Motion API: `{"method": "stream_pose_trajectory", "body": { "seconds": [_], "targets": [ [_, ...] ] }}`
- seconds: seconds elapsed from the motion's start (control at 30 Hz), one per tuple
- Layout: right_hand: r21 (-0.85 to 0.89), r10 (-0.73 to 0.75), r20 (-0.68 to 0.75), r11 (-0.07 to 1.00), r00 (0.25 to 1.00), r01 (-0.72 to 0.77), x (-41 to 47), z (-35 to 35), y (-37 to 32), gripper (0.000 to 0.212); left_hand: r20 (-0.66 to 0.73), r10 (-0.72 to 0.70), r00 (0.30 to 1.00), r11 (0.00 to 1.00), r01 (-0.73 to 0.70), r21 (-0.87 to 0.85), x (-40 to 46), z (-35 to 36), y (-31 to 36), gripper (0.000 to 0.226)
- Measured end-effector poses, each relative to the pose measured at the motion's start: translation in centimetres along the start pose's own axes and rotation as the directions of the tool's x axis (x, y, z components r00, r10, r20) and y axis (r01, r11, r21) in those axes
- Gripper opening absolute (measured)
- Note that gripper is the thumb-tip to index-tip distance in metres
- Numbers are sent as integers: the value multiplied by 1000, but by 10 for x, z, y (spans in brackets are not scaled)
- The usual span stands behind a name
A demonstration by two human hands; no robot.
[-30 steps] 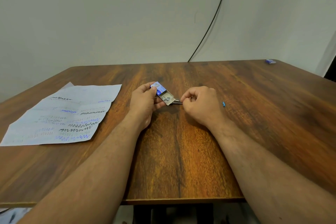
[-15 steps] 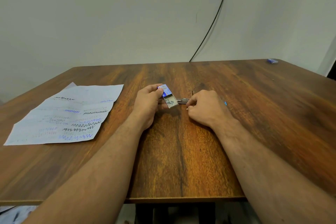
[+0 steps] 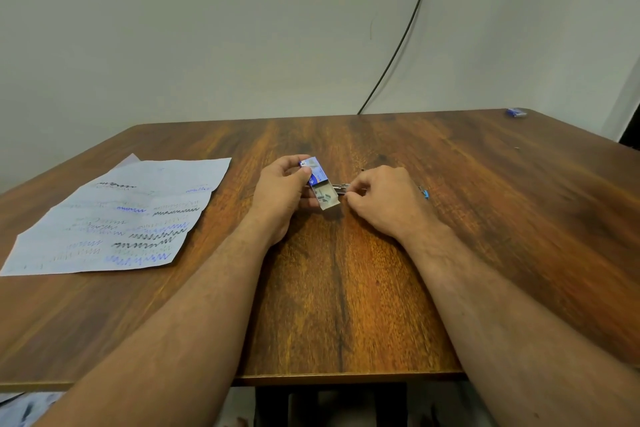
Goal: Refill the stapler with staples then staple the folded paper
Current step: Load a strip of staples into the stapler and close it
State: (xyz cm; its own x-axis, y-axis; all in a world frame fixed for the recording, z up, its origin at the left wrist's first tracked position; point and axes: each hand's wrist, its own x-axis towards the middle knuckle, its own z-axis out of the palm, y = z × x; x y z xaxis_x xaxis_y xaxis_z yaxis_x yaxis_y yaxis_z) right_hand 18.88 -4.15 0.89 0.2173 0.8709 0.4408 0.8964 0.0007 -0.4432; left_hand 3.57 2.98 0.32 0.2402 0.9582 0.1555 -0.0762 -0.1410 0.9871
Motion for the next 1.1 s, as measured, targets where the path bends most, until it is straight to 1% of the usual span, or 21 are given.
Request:
{"method": "stream_pose_trajectory", "body": {
  "seconds": [0.1, 0.2, 0.3, 0.5, 0.6, 0.97, 1.1],
  "targets": [
    [132, -60, -89, 989, 994, 72, 1, 2, -2, 10, 11, -5, 1000, 1000, 5, 5, 1, 0, -1, 25],
    [205, -126, -123, 967, 984, 150, 0, 3, -4, 8, 29, -7, 1000, 999, 6, 41, 2, 1, -3, 24],
    [213, -146, -89, 963, 985, 163, 0, 6, -4, 6, 46, -15, 999, 996, 11, 85, 4, 0, -5, 26],
    [272, -122, -60, 953, 991, 134, 2, 7, -1, 9, 97, -49, 994, 991, 36, 127, 1, 0, -1, 26],
    [274, -119, -50, 953, 992, 128, 2, 8, 0, 10, 109, -67, 992, 989, 51, 138, 1, -1, 0, 28],
    [291, -155, -91, 940, 984, 175, 0, 7, -2, 10, 112, -60, 992, 993, 48, 104, -1, 1, 0, 27],
    [294, -201, -67, 932, 977, 212, -4, 4, 0, 14, 84, -51, 995, 993, 42, 112, 3, 0, -3, 27]
  ]
}}
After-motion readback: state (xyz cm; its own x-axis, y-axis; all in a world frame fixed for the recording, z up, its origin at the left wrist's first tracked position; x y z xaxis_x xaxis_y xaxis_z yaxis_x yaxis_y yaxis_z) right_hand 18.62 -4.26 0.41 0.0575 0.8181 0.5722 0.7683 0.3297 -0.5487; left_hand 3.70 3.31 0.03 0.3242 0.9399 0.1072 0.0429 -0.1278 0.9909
